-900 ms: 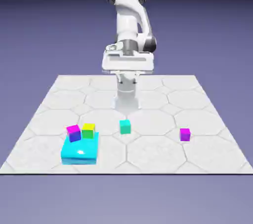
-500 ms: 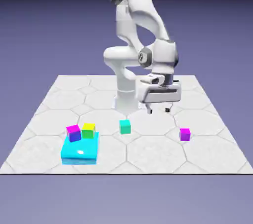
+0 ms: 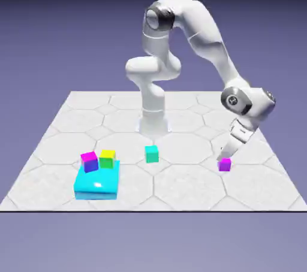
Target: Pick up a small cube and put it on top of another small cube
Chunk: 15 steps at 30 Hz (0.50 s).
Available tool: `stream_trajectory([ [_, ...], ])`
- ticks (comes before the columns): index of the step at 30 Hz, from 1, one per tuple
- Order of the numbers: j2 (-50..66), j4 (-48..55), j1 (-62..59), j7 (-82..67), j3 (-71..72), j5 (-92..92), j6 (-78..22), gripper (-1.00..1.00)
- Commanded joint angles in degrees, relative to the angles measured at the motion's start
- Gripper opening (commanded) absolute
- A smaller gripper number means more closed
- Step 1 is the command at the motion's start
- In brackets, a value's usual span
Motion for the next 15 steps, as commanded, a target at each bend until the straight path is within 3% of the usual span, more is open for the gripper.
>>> stream_trajectory([
  [1,2.08,1.24,0.31,0.03,1.34,-1.30,-2.21,0.00],
  [6,12.45,7.40,1.89,0.20,8.02,-7.79,-13.26,0.00],
  [11,17.11,4.18,1.51,3.30,3.80,-13.73,-7.45,0.00],
  [12,17.11,4.18,1.51,3.30,3.80,-13.73,-7.45,-1.00],
  [15,13.52,6.94,1.85,0.77,7.39,-9.01,-12.43,-1.00],
])
